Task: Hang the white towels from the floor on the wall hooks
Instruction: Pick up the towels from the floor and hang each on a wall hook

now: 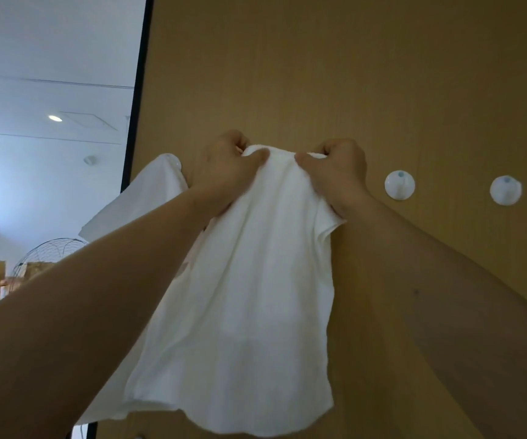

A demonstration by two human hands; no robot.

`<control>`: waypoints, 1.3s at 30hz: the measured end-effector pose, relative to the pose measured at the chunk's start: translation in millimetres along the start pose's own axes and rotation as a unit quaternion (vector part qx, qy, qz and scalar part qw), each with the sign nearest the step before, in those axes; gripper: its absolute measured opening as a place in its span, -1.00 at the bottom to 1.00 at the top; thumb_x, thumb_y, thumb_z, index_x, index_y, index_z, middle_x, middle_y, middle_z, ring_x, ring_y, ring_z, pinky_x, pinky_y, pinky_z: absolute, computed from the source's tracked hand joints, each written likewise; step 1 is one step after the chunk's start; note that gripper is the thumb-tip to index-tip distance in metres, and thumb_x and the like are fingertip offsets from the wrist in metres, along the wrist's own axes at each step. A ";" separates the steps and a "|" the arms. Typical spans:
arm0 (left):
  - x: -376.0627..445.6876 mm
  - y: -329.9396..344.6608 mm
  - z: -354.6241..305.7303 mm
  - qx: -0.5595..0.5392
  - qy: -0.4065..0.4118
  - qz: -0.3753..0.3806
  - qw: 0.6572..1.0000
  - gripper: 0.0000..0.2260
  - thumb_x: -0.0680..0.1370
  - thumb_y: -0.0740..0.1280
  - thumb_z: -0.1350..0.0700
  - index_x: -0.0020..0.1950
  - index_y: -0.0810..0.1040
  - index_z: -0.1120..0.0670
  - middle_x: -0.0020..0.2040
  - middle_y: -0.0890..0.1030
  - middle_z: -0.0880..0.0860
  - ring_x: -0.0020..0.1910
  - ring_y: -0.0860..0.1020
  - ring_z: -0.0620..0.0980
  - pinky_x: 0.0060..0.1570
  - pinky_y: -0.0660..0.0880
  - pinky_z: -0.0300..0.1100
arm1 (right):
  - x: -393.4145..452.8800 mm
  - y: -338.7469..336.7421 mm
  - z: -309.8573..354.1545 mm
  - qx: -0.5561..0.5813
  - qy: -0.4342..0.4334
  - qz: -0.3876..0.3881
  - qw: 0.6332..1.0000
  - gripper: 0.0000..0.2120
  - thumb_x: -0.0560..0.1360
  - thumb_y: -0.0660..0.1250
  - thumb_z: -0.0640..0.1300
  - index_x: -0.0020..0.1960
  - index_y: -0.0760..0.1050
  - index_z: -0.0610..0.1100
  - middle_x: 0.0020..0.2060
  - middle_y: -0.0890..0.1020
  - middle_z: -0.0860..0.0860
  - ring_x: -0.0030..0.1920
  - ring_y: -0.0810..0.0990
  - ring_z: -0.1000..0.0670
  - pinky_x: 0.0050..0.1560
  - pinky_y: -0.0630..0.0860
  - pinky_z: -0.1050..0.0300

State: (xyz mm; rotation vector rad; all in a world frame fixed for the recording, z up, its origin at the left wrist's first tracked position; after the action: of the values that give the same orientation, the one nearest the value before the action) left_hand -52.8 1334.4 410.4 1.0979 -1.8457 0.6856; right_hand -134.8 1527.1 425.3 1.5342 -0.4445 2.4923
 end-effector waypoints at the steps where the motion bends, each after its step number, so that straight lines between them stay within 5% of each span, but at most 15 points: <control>1: 0.8 2.3 -0.4 0.006 0.000 -0.005 1.000 -0.79 0.35 0.37 -0.21 -0.19 0.49 -0.12 -0.22 0.58 -0.16 -0.21 0.54 -0.19 -0.28 0.39 -0.18 | 3.3 1.2 -1.7 -0.025 -0.003 -0.004 1.000 -0.72 0.42 0.43 0.02 -0.20 0.59 -0.23 -0.24 0.66 -0.07 -0.15 0.65 -0.13 -0.17 0.56 -0.01; 6: -7.9 24.5 7.2 -0.016 0.017 -0.001 1.000 -0.90 0.48 0.32 0.10 -0.15 0.54 -0.12 -0.20 0.62 -0.17 -0.26 0.53 -0.23 -0.32 0.36 -0.30 | -9.8 9.6 -16.7 -0.031 -0.039 -0.024 0.998 -0.95 0.47 0.37 -0.06 -0.08 0.53 0.00 -0.16 0.63 0.10 -0.16 0.59 0.03 -0.12 0.58 0.00; 9: -19.2 41.4 13.0 -0.090 0.027 0.045 0.995 -0.79 0.56 0.26 0.14 0.00 0.67 -0.08 -0.05 0.67 -0.19 -0.04 0.60 -0.26 0.01 0.54 -0.26 | -32.4 28.0 -19.3 -0.047 -0.089 -0.001 0.995 -0.81 0.54 0.24 -0.10 0.02 0.61 0.07 -0.14 0.67 0.13 -0.18 0.61 0.05 -0.10 0.58 -0.02; 12: -30.5 49.1 19.9 -0.124 0.033 0.056 0.990 -0.82 0.62 0.26 0.06 0.12 0.64 -0.02 0.03 0.67 -0.14 0.02 0.61 -0.23 0.08 0.54 -0.22 | -53.3 41.6 -23.9 -0.049 -0.108 0.010 0.993 -0.73 0.60 0.16 -0.06 0.17 0.60 0.06 -0.05 0.69 0.11 -0.13 0.62 0.06 -0.08 0.56 0.06; 15: -42.6 56.3 22.4 -0.083 0.018 0.026 0.996 -0.80 0.66 0.18 0.05 0.03 0.56 0.09 -0.03 0.62 -0.02 -0.06 0.58 -0.12 -0.03 0.49 -0.18 | -68.1 50.0 -26.0 0.066 -0.078 0.060 0.993 -0.75 0.63 0.15 -0.06 0.03 0.60 -0.04 -0.20 0.65 0.07 -0.22 0.58 0.10 -0.24 0.49 0.27; 18: -73.1 60.2 21.1 -0.025 0.028 -0.021 0.999 -0.78 0.69 0.11 0.05 0.01 0.46 0.15 0.03 0.48 0.05 -0.09 0.45 -0.16 -0.04 0.33 -0.39 | -80.3 53.5 -27.8 0.119 -0.030 0.077 0.989 -0.71 0.65 0.11 -0.04 -0.05 0.57 -0.08 -0.24 0.64 0.04 -0.22 0.58 0.10 -0.24 0.48 0.23; 20: -95.0 58.9 26.2 -0.069 0.024 -0.019 0.997 -0.75 0.70 0.09 0.04 0.12 0.47 0.18 0.14 0.44 0.05 0.01 0.45 -0.18 0.04 0.35 -0.43 | -93.2 56.3 -30.1 0.074 -0.029 0.067 0.995 -0.68 0.66 0.08 0.01 -0.03 0.56 -0.08 -0.18 0.60 0.01 -0.19 0.55 0.08 -0.15 0.52 0.17; 22: -112.7 52.2 35.2 -0.068 0.033 -0.015 0.997 -0.74 0.69 0.13 0.03 0.20 0.49 0.16 0.14 0.41 -0.02 0.05 0.42 -0.27 0.06 0.36 -0.48 | -110.7 57.8 -33.4 -0.052 -0.054 0.041 0.996 -0.61 0.65 0.02 0.12 0.16 0.55 -0.02 0.07 0.51 -0.02 0.06 0.48 0.05 0.13 0.48 0.06; 25: -136.9 48.2 45.8 0.043 0.069 0.003 0.997 -0.70 0.67 0.21 0.06 0.38 0.47 0.11 0.22 0.43 0.02 0.20 0.38 -0.12 0.24 0.37 -0.23 | -133.4 57.3 -35.8 -0.171 -0.104 0.034 0.979 -0.51 0.64 -0.02 0.15 0.43 0.41 -0.05 0.30 0.41 -0.06 0.27 0.36 -0.04 0.30 0.35 -0.04; 28: -146.6 46.0 55.1 0.040 0.030 0.022 0.998 -0.62 0.66 0.20 0.02 0.48 0.40 0.04 0.36 0.47 0.01 0.34 0.38 -0.03 0.35 0.32 -0.15 | -146.2 60.8 -43.6 -0.030 -0.047 0.074 0.996 -0.53 0.65 0.07 0.09 0.47 0.36 -0.11 0.25 0.47 -0.03 0.22 0.44 0.00 0.24 0.45 0.01; 33: -155.5 40.1 53.3 -0.108 -0.092 0.013 0.990 -0.75 0.62 0.23 -0.02 0.25 0.60 -0.09 0.04 0.67 -0.16 0.01 0.62 -0.21 0.08 0.60 -0.07 | -164.2 64.1 -42.4 0.118 0.026 0.073 0.990 -0.63 0.65 0.13 0.06 0.31 0.46 -0.13 0.07 0.61 -0.02 0.05 0.60 0.03 0.10 0.57 0.00; 36: -160.9 45.5 51.3 -0.098 -0.102 0.096 0.985 -0.73 0.65 0.16 0.04 0.25 0.59 -0.07 0.04 0.67 -0.11 -0.03 0.62 -0.19 0.01 0.58 -0.13 | -162.2 60.3 -45.0 0.135 0.049 0.099 0.985 -0.65 0.66 0.15 0.02 0.33 0.45 -0.15 0.09 0.62 -0.05 0.07 0.60 0.01 0.14 0.56 -0.02; 39: -161.8 36.5 55.4 -0.122 -0.170 0.165 0.964 -0.65 0.67 0.16 0.08 0.46 0.43 -0.08 0.21 0.60 -0.14 0.12 0.57 -0.20 0.11 0.52 -0.22 | -162.7 61.6 -46.0 0.169 0.104 0.159 0.967 -0.57 0.64 0.18 0.03 0.46 0.33 -0.10 0.27 0.54 -0.04 0.25 0.53 -0.03 0.29 0.49 -0.08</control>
State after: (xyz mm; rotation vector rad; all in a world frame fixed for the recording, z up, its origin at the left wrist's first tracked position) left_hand -67.4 1374.9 240.9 0.7883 -2.3710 0.4542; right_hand -118.9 1485.4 250.9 1.3732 -0.2573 3.0755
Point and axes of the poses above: each hand's wrist, its own x-axis towards the middle knuckle, its own y-axis out of the palm, z = x × y, the point moved 6 cm from there along x, towards the middle knuckle
